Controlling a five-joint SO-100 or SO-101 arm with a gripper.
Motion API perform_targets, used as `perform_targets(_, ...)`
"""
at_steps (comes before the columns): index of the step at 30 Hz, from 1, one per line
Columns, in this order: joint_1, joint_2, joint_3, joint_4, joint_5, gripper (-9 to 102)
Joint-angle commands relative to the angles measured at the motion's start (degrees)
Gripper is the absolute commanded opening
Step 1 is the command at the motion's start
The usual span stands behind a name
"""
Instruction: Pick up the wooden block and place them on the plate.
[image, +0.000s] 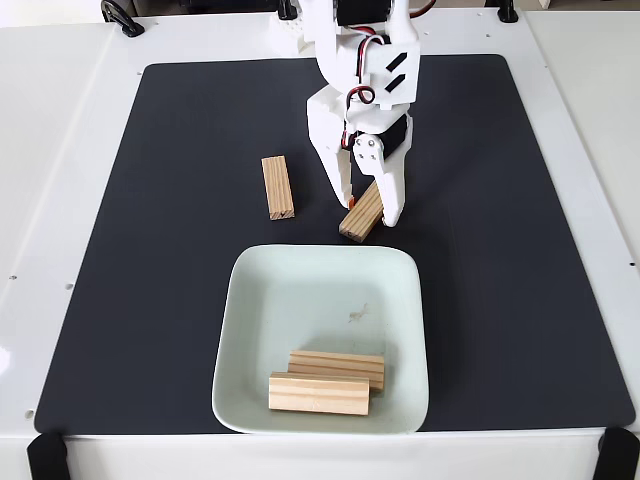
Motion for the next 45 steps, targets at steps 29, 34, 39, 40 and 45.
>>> perform_targets(29, -0.62, 29.00, 7.29, -1.49, 14.59, 0)
perform_targets(34, 0.44, 24.87, 3.43, -12.57, 27.33, -1)
perform_targets(39, 3.25, 11.87, -12.74, -15.12, 34.28, -1)
perform_targets(40, 3.87, 8.88, -16.52, -15.12, 35.51, -1)
perform_targets(45, 7.03, -4.22, -31.29, -15.12, 40.78, -1)
